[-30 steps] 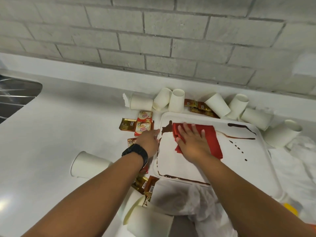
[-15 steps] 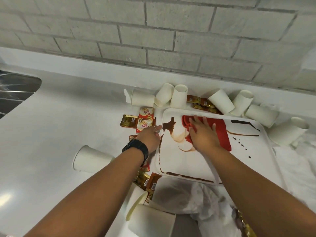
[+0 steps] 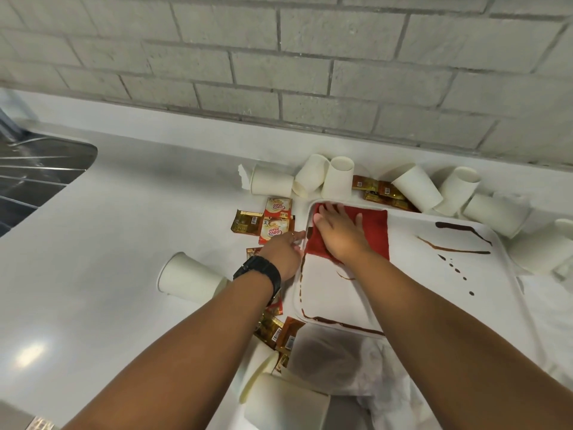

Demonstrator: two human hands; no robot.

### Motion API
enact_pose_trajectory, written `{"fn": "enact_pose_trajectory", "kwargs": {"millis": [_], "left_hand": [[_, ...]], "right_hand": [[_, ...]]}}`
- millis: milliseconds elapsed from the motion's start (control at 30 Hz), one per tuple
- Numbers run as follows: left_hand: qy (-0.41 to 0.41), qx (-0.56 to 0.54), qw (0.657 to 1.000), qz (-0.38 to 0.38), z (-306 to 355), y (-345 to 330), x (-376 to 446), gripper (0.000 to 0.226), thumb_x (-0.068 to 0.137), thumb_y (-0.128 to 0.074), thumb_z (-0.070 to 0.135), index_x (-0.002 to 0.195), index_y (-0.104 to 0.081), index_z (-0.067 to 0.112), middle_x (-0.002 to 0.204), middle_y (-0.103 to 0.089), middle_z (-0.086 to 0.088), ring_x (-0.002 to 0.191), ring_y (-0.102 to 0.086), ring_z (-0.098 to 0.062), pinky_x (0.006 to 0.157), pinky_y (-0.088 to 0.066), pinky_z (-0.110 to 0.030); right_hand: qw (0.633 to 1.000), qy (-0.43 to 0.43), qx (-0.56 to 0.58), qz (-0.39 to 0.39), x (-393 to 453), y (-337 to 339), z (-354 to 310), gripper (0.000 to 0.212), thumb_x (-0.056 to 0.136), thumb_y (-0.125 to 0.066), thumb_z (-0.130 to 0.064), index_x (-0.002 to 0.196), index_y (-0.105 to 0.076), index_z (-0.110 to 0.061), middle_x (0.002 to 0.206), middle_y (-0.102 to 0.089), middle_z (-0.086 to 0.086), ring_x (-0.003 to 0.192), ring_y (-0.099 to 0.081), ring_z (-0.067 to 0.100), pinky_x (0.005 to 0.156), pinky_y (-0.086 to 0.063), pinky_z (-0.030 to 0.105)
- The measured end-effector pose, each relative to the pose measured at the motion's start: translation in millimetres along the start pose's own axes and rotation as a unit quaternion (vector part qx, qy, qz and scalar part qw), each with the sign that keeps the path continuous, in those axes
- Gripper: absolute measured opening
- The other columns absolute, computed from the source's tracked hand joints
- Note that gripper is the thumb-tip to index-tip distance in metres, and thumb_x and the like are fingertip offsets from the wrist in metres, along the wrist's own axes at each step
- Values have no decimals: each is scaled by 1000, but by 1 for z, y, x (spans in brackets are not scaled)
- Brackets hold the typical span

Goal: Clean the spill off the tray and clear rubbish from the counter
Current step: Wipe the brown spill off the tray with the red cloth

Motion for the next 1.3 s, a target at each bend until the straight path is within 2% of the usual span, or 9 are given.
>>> {"fn": "enact_pose_trajectory", "kwargs": {"millis": [200, 367, 500, 633, 767, 933, 1100, 1200, 1300], "left_hand": [[4, -4, 1000, 2, 0, -1, 1, 47, 97, -38, 10, 138, -46, 32, 143, -48, -1, 104, -52, -13, 63, -38, -16], [5, -7, 1000, 4, 0, -2, 1, 47, 96, -38, 8, 138, -47, 29, 139, -51, -1, 81, -48, -3, 56, -35, -13], [10, -3, 1000, -7, 0, -2, 3, 49, 95, -40, 6, 138, -46, 30, 140, -50, -2, 87, -52, -4, 63, -40, -16], [10, 2, 1000, -16, -2, -2, 3, 47, 96, -42, 10, 137, -46, 32, 135, -55, -3, 104, -58, -20, 72, -43, -22], [27, -21, 999, -28, -4, -4, 5, 51, 94, -44, 5, 136, -47, 32, 121, -63, -3, 89, -60, -17, 69, -46, -23], [35, -39, 998, -42, 0, -3, 5, 52, 95, -41, -3, 141, -43, 22, 131, -56, -11, 117, -54, -27, 94, -43, -30], [18, -36, 999, -34, -3, -4, 4, 51, 96, -44, -1, 143, -41, 21, 128, -56, -9, 110, -55, -23, 95, -45, -31], [23, -31, 999, -32, -3, -4, 5, 54, 95, -44, -2, 143, -40, 22, 132, -54, -9, 116, -54, -25, 100, -46, -36], [16, -35, 999, -24, -2, -4, 6, 52, 95, -46, 0, 142, -42, 21, 129, -56, -10, 107, -57, -22, 96, -46, -32]], "right_hand": [[992, 47, -114, -36, -4, -18, -3, 52, 102, -12, -37, 153, -8, -27, 162, 2, -10, 148, 8, 12, 119, 10, 47], [988, 94, -105, -64, -14, -18, 0, 51, 103, -18, -32, 153, -9, -29, 161, -3, -13, 148, 4, 8, 118, 10, 43], [985, 120, -92, -84, -23, -14, 0, 49, 104, -23, -28, 152, -16, -29, 160, -8, -13, 148, 1, 7, 117, 11, 41], [985, 131, -59, -99, -30, -11, 3, 47, 103, -25, -25, 150, -24, -29, 159, -14, -13, 148, -1, 5, 118, 11, 41], [982, 142, -45, -118, -37, -10, 3, 46, 103, -25, -21, 148, -31, -28, 159, -17, -12, 147, -4, 5, 118, 10, 42], [978, 155, -19, -139, -50, -7, 0, 44, 103, -25, -18, 143, -42, -27, 156, -27, -10, 147, -10, 4, 117, 11, 39], [972, 159, 32, -169, -64, -6, -1, 45, 104, -22, -15, 136, -51, -24, 153, -35, -9, 146, -15, 5, 117, 11, 37], [967, 170, 48, -184, -71, -6, -2, 43, 104, -26, -13, 130, -58, -22, 152, -37, -5, 146, -14, 7, 119, 10, 39], [970, 132, 105, -173, -75, -4, 4, 36, 101, -37, -22, 108, -72, -20, 148, -44, -6, 146, -6, 15, 117, 3, 36]]}}
Point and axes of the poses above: each hand's wrist, its own x-axis towards the middle knuckle, its own y-axis out of the back of the hand, z = x × y, the point moved 5 cm from there along x, towards the middle knuckle
